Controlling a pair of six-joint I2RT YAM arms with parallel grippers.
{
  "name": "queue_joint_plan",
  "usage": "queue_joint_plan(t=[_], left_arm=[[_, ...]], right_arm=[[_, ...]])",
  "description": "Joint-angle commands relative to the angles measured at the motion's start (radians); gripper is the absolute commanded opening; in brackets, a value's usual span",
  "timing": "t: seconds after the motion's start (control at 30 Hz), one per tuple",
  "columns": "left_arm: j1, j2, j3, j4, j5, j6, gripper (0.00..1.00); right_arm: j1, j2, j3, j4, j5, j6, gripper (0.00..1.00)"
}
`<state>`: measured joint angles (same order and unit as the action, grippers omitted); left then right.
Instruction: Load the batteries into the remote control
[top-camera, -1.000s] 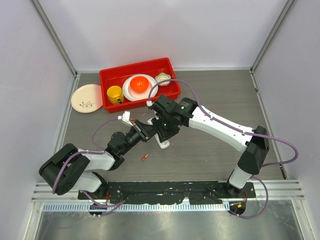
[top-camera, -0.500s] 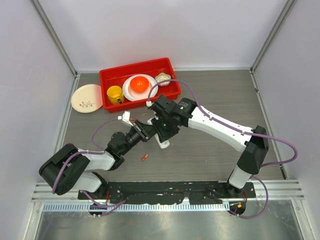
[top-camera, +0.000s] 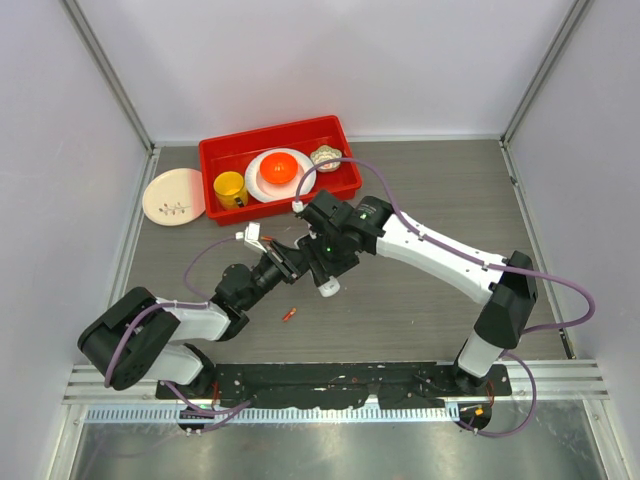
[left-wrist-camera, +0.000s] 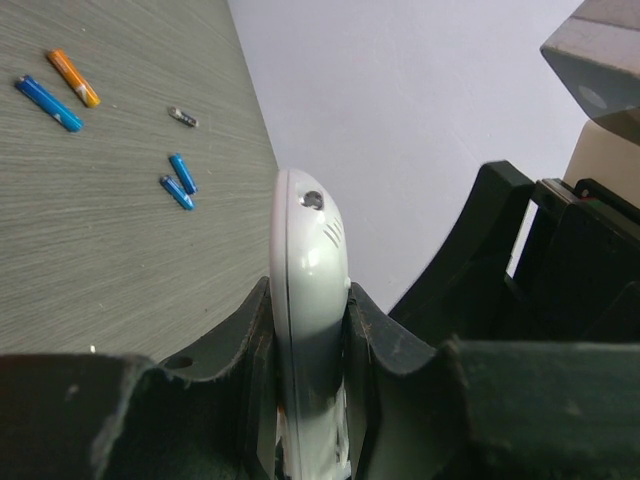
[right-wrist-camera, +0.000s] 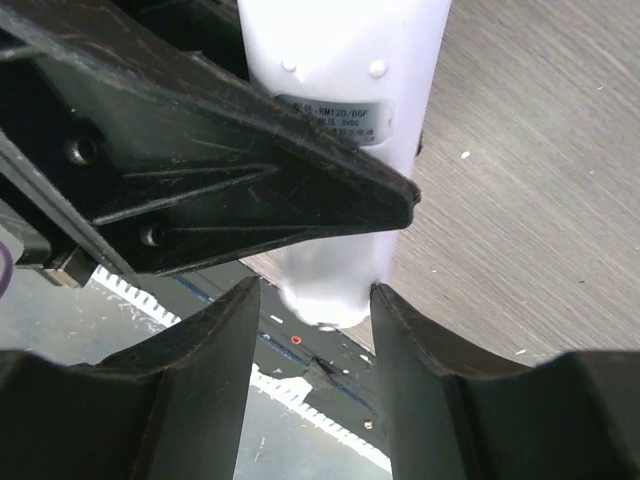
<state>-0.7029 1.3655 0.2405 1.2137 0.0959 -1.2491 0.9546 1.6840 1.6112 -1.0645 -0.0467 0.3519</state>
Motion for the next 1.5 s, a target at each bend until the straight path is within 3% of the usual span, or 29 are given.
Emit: queue_joint_plan(t=[0.0,0.37,0.57,0.7,0.77,0.83,0.87,0.97,1.0,1.1,1.47], left_arm=[[-0.013,-0.013,0.029,0.095,0.018,-0.01,0.0],[-0.013,-0.005,0.033,0.096,0.021,-0.01,0.0],[-0.014,0.027,0.042,0.101,0.018,-0.013,0.0],[-0.014,0.05,0.045,0.136,0.013,-0.032,0.0],[-0.012,0.06,0.045,0.15,0.01,-0.045,0.0],[-0.01,0.063,0.051,0.162,0.039,-0.064,0.0],[-0.009,0.064,0.054,0.167,0.057,-0.069,0.0],[0.006,0.087,0.08,0.217,0.181,-0.11,0.0],[0.013,0.095,0.086,0.26,0.212,-0.124,0.0],[0.014,0.129,0.117,0.319,0.32,-0.176,0.0],[0.014,0.132,0.183,0.333,0.45,-0.225,0.0]], right_arm=[[-0.004,-0.026,0.018,0.031,0.044,0.001,0.55],[-0.004,-0.047,0.061,0.018,0.044,0.019,0.62],[-0.004,-0.098,0.139,0.017,-0.062,0.064,0.67],[-0.004,-0.157,0.124,0.014,0.0,0.055,0.69],[-0.007,-0.214,0.011,0.064,0.13,0.058,0.69],[-0.014,-0.354,-0.126,0.229,0.195,0.081,0.71],[-0.02,-0.416,-0.287,0.304,0.243,0.096,0.73],[-0.046,-0.648,-0.609,0.636,0.249,0.185,0.88],[-0.062,-0.746,-0.669,0.772,0.208,0.215,0.95],[-0.123,-0.826,-0.787,0.898,0.081,0.26,1.0],[-0.251,-0.886,-1.013,1.164,-0.323,0.386,0.98]])
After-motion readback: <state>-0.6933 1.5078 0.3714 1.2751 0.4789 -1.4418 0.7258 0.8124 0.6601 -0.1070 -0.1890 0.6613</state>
